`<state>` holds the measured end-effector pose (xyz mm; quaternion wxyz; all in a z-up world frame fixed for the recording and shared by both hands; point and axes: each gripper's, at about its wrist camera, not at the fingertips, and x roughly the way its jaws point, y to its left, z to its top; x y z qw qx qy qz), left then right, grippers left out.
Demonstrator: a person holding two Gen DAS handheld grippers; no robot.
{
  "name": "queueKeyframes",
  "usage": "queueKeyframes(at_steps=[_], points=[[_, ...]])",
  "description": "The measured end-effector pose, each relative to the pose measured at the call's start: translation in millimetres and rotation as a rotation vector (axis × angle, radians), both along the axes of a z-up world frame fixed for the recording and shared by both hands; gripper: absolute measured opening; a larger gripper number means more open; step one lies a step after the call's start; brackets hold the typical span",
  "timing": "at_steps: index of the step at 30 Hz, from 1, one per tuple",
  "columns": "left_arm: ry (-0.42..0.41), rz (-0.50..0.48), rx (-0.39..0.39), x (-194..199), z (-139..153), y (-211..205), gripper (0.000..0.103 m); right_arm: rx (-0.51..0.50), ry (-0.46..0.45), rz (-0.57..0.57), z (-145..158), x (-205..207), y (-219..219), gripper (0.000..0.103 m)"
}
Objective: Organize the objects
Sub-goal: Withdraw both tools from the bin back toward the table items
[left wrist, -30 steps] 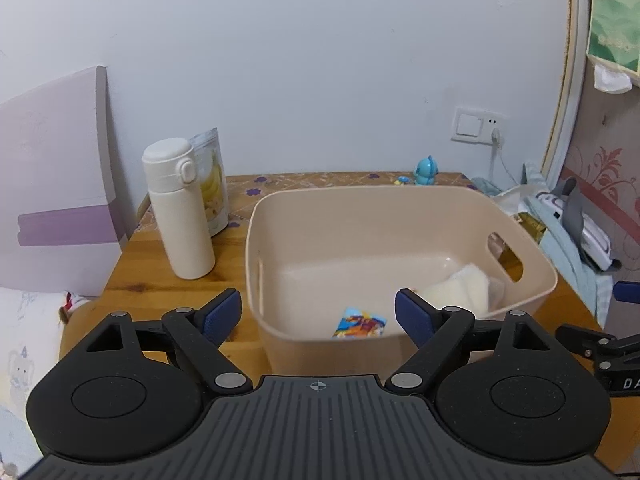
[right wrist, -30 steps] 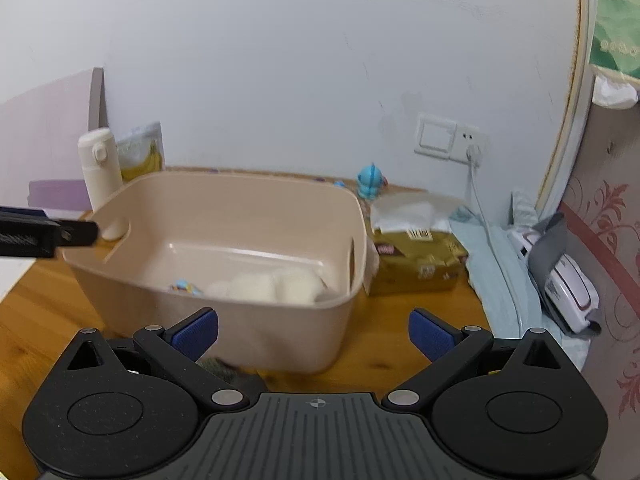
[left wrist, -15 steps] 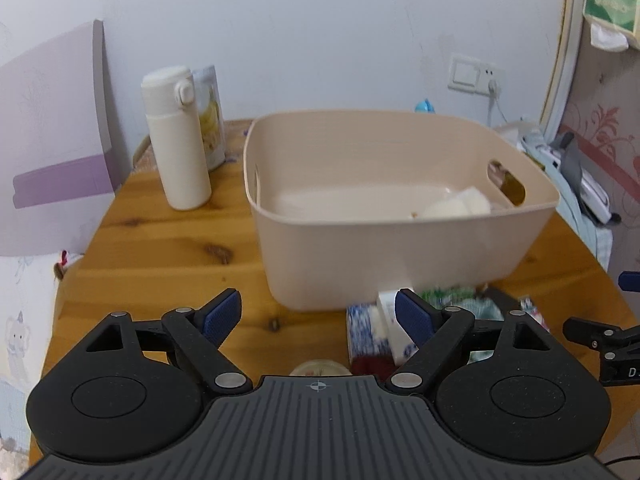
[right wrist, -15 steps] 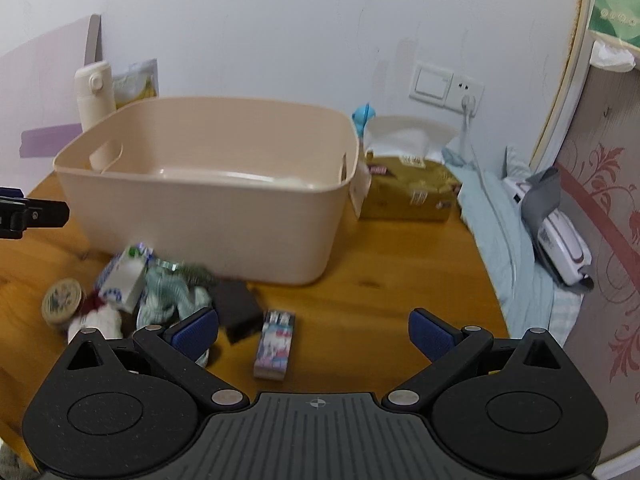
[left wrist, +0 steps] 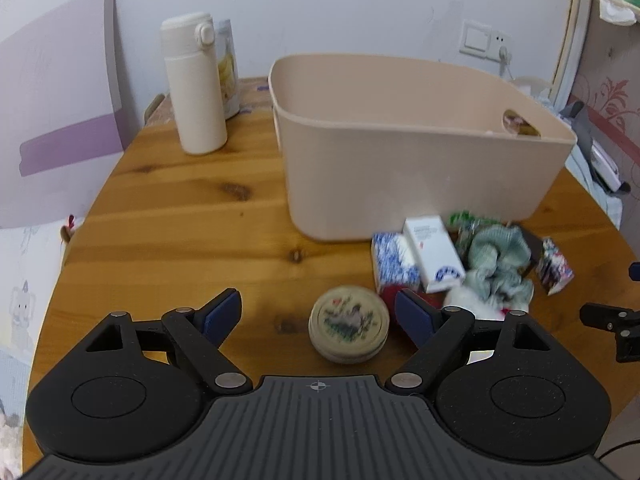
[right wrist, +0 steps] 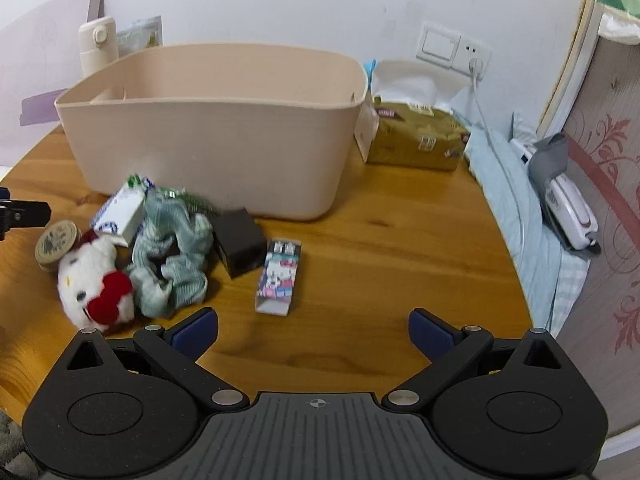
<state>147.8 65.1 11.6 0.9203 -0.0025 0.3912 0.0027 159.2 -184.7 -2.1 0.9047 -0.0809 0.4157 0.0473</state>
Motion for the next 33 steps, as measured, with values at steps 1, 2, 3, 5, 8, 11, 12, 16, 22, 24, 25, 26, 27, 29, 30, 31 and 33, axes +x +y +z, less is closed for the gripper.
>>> queueKeyframes(at_steps=[1, 2, 3, 5, 8, 11, 12, 16, 22, 24, 25, 26, 27, 29, 30, 31, 33], points=[[0.006, -0.001, 0.002, -1.6, -2.6, 0.6, 0.085, 0.006, 0.007, -0.002, -2.4, -1.4, -0.6, 0.103], [0.012, -0.002, 0.003, -2.5, -4.6, 0.9, 0.085, 0.015, 0.016, -0.004, -5.6, -2.9, -1.3, 0.103], [0.019, -0.002, 0.005, -3.5, -7.2, 1.3, 0.085, 0.019, 0.024, -0.007, -7.8, -3.7, -1.8, 0.103], [0.030, 0.000, 0.008, -5.1, -11.2, 1.3, 0.085, 0.020, 0.040, -0.014, -13.6, -5.3, -2.6, 0.103], [0.045, -0.002, 0.008, -6.1, -16.8, 2.5, 0.085, 0.015, 0.054, -0.024, -19.7, -6.0, -4.5, 0.103], [0.061, -0.009, -0.001, -7.1, -23.4, 2.9, 0.085, 0.023, 0.062, -0.031, -23.6, -6.8, -6.8, 0.103], [0.066, -0.014, -0.004, -7.0, -25.5, 2.7, 0.085, 0.025, 0.064, -0.034, -24.6, -7.1, -7.3, 0.103], [0.079, -0.031, -0.006, -7.3, -32.9, -1.6, 0.085, 0.018, 0.074, -0.040, -28.9, -3.4, -7.5, 0.103], [0.080, -0.040, -0.025, -5.4, -39.4, -1.6, 0.085, 0.013, 0.057, -0.037, -36.4, 0.6, -4.9, 0.103], [0.073, -0.042, -0.007, -4.4, -40.7, -2.4, 0.085, 0.012, 0.044, -0.030, -38.5, 1.7, -3.3, 0.103], [0.070, -0.042, -0.002, -3.9, -41.0, -2.5, 0.085, 0.012, 0.037, -0.029, -39.4, 2.5, -2.8, 0.103], [0.066, -0.042, 0.002, -3.1, -41.3, -2.2, 0.085, 0.014, 0.027, -0.029, -40.1, 3.1, -2.5, 0.103], [0.062, -0.044, 0.007, -2.3, -41.6, -2.3, 0.085, 0.015, 0.022, -0.028, -40.6, 3.8, -2.3, 0.103], [0.052, -0.051, 0.012, -0.3, -42.3, -3.0, 0.086, 0.018, 0.011, -0.028, -41.4, 5.7, -2.0, 0.103], [0.049, -0.052, 0.012, 0.9, -42.8, -2.9, 0.086, 0.020, 0.004, -0.028, -41.8, 6.7, -1.9, 0.103], [0.046, -0.053, 0.012, 1.9, -43.2, -2.7, 0.086, 0.021, -0.004, -0.030, -42.3, 7.9, -1.7, 0.103], [0.039, -0.057, 0.010, 4.4, -43.9, -2.0, 0.086, 0.024, -0.016, -0.029, -43.1, 9.7, -0.3, 0.103]])
